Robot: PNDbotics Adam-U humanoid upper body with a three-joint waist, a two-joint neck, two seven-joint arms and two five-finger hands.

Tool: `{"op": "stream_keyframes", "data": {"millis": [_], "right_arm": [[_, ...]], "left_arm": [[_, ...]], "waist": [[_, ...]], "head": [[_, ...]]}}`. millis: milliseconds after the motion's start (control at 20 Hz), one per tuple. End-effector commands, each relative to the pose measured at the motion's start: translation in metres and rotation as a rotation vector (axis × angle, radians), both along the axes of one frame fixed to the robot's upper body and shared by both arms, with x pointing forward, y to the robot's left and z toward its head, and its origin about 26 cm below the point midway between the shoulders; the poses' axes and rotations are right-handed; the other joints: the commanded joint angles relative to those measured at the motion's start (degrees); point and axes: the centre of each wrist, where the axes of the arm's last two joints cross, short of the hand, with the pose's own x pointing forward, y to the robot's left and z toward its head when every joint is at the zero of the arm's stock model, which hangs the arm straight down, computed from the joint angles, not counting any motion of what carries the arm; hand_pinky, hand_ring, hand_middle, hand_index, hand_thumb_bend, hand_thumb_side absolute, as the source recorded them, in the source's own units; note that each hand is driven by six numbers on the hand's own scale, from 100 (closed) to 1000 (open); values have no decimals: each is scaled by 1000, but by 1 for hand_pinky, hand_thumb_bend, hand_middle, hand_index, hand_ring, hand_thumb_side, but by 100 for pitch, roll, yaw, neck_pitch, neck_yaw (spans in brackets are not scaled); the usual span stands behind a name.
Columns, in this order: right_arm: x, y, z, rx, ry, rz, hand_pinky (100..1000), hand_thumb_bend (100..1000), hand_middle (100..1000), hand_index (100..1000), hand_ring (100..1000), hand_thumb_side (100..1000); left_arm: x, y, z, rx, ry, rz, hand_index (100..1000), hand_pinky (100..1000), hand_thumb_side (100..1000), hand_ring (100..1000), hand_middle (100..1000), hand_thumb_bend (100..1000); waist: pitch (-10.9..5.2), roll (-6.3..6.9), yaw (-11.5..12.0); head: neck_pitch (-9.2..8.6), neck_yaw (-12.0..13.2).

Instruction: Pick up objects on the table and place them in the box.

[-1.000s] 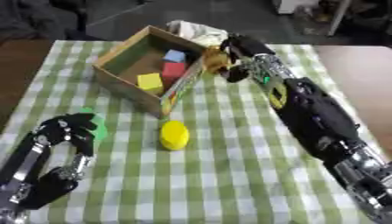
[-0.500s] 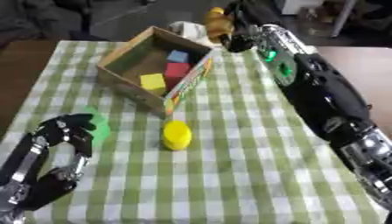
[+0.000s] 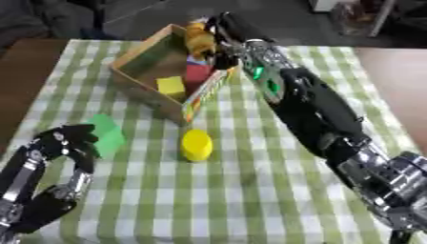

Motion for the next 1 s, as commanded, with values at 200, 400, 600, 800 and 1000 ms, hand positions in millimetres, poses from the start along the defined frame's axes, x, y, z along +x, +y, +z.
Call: {"op": "stream_keyframes", "data": {"millis": [200,400,600,800,1000], "right_arm": [[2,1,4,-73,-51,-72,780,452,783,936,760,650],[-1,3,10,-91,-101,-90,788,403,806,934,770,629],[-9,-2,27,-76,-128,-10,796,353,812,935,775,538],[-22,-9,32,-96,-109,96,804,284,815,935,779,475],[-37,-17,37,-113,-80,208,809,253,815,934,782,452]], "left_arm": [[0,-2,7,-2,-20,-13,836,508,621,615,637,100],[1,-1,7,-2,-22,-9,835,509,622,615,637,100],[0,3,5,4,-18,14,835,509,623,615,638,100],[-2,11,2,11,-12,54,835,509,623,615,637,100],[-2,14,1,12,-15,78,834,509,620,615,637,100]], "waist": [[-59,-6,8],[-50,-25,-37],[-56,-51,-196],[-81,-61,-447],[-103,-65,-574]], "head": [[26,-7],[26,24],[26,144],[26,268],[26,332]]}}
